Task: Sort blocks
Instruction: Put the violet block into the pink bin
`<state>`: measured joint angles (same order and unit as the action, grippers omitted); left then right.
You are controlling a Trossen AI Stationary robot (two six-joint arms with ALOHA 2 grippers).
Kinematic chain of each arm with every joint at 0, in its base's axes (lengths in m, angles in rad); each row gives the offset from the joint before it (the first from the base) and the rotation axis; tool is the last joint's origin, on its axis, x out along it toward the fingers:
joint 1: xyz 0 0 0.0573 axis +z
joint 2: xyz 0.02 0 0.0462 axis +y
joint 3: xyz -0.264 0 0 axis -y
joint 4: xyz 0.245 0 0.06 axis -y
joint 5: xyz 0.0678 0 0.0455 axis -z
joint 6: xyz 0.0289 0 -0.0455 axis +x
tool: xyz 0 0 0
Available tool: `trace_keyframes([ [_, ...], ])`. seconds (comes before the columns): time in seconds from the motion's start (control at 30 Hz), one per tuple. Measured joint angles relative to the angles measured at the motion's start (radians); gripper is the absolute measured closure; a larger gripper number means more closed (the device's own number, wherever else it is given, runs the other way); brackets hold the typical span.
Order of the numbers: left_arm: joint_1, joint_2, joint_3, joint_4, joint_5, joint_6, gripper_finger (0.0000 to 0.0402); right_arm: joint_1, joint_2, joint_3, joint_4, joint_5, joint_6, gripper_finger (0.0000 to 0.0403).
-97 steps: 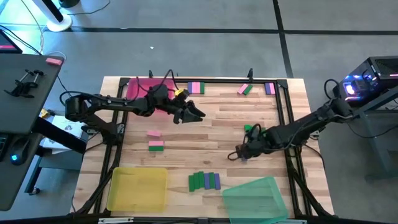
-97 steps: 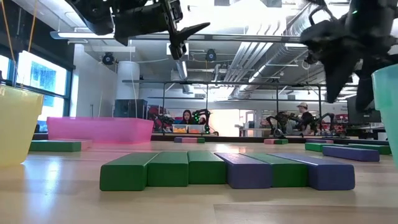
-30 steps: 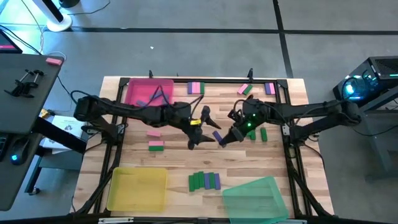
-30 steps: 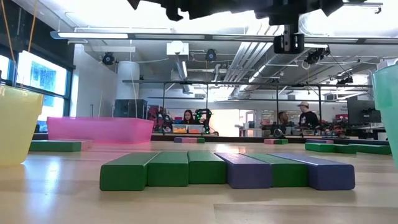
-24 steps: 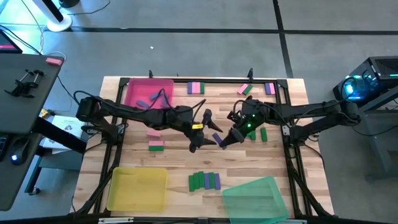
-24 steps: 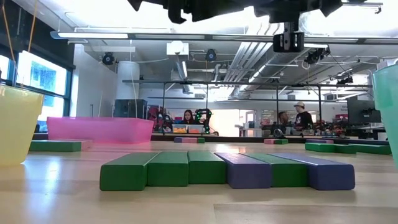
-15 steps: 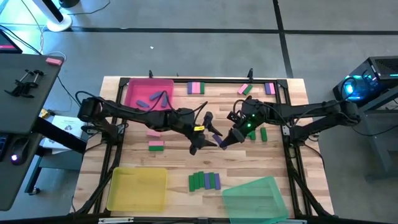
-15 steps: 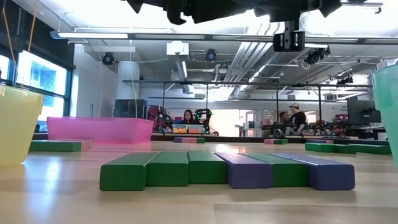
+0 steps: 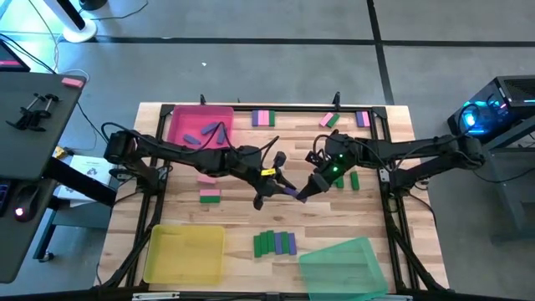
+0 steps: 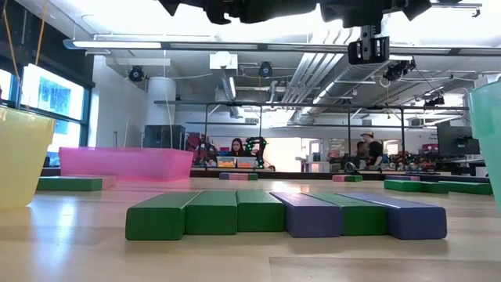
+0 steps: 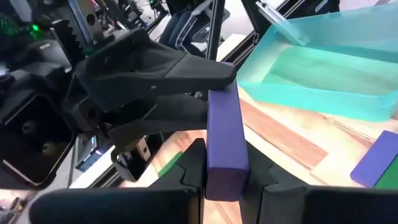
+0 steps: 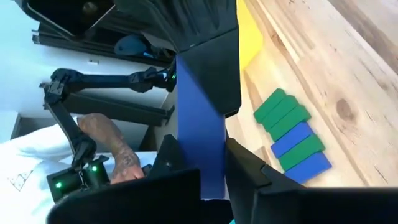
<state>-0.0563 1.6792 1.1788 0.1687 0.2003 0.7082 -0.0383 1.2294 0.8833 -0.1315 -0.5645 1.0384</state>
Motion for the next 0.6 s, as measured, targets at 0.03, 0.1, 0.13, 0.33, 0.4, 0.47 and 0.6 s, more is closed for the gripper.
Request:
trace_keyframes([
  [0.03,0.000,-0.003,0.000,-0.007,-0.002,-0.007,0.0372,0.000,-0.002,0.000,0.001,0.006,0.001,0.0377],
  [0.1,0.001,-0.011,0.000,-0.027,-0.011,-0.032,0.0373,-0.001,-0.008,0.000,0.007,0.023,0.004,0.0356],
  [0.13,0.002,-0.013,0.002,-0.034,-0.015,-0.048,0.0373,-0.001,-0.016,0.000,0.006,0.030,0.005,0.0344],
  [0.33,0.002,-0.038,0.002,-0.121,-0.033,-0.073,0.0373,-0.033,-0.084,0.000,-0.039,0.048,-0.004,0.0266],
  [0.4,0.003,-0.050,0.002,-0.142,-0.061,-0.073,0.0373,-0.057,-0.112,0.000,-0.062,0.047,-0.008,0.0249],
  [0.47,0.012,-0.085,0.001,-0.235,-0.133,-0.071,0.0373,-0.083,-0.140,0.000,-0.064,0.044,-0.008,0.0237],
  [0.6,0.109,-0.175,-0.009,-0.457,-0.336,-0.192,0.0373,-0.124,-0.190,0.000,-0.072,0.050,-0.030,0.0232],
])
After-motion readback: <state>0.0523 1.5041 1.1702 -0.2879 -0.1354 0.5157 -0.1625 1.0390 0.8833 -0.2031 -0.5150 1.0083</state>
